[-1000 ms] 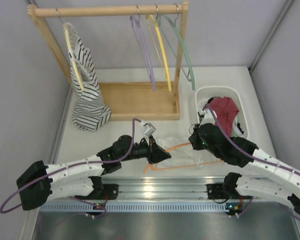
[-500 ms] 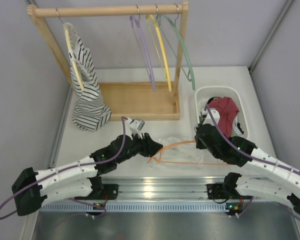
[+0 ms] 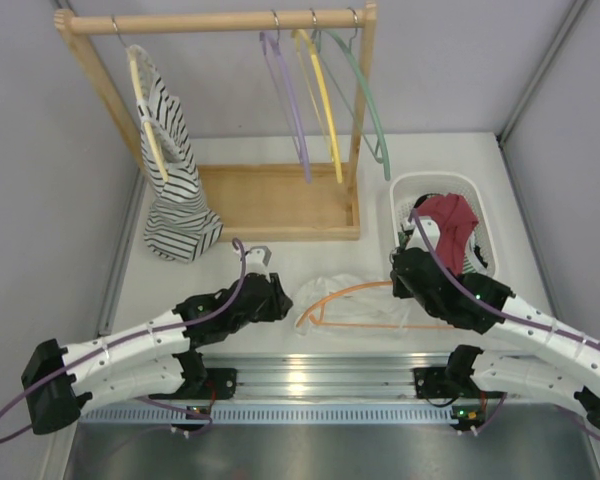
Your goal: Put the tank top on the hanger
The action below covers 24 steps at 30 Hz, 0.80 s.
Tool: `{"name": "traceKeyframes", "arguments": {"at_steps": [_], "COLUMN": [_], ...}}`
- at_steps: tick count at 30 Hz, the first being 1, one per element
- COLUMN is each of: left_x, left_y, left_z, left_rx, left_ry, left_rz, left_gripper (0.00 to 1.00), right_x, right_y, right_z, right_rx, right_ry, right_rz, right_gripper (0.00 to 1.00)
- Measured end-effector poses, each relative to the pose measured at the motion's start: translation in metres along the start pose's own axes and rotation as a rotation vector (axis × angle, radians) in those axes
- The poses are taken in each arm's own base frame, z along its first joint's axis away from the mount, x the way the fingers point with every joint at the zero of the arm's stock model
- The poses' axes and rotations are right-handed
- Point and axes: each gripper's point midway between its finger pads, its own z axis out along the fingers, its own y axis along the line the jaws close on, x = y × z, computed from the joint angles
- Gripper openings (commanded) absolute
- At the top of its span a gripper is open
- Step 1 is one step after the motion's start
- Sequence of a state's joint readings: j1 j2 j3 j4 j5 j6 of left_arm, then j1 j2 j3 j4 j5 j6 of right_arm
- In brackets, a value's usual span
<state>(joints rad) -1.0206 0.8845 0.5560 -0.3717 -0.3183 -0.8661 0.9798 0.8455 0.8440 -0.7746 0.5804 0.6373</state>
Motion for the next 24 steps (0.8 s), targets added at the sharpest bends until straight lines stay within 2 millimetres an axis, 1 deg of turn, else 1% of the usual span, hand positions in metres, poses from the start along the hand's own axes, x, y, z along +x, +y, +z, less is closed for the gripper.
{"name": "traceKeyframes", "arguments": {"at_steps": [6, 10, 15, 19, 21, 24], "left_x": [0.043, 0.064, 0.075, 0.077, 0.080, 0.079], "left_y": [0.024, 0.030, 0.026, 0.023, 0.025, 0.021], "left_z": [0.010, 0.021, 0.033, 0.039, 0.043, 0.049], "left_rx": [-0.017, -0.017, 0.008, 0.019, 0.009, 0.019], "left_ry": [0.112, 0.174, 0.209, 0.208, 0.218, 0.210], "left_rz": [0.025, 0.045, 0.059, 0.067, 0.080, 0.086], "left_gripper": [0.41, 0.40, 0.40, 0.40, 0.39, 0.37], "right_x": [0.000, 0.000, 0.000, 0.001, 0.001, 0.001], "right_y": [-0.001, -0.001, -0.002, -0.004, -0.004, -0.005], "right_z": [0.000, -0.001, -0.003, -0.003, -0.003, -0.004], "right_rx": [0.001, 0.000, -0.001, 0.003, 0.003, 0.003], "right_ry": [-0.001, -0.002, -0.003, 0.003, 0.003, 0.003], "right_rz": [-0.001, -0.001, -0.004, -0.009, -0.009, -0.008], "right_gripper": [0.00, 0.00, 0.00, 0.00, 0.00, 0.00]}}
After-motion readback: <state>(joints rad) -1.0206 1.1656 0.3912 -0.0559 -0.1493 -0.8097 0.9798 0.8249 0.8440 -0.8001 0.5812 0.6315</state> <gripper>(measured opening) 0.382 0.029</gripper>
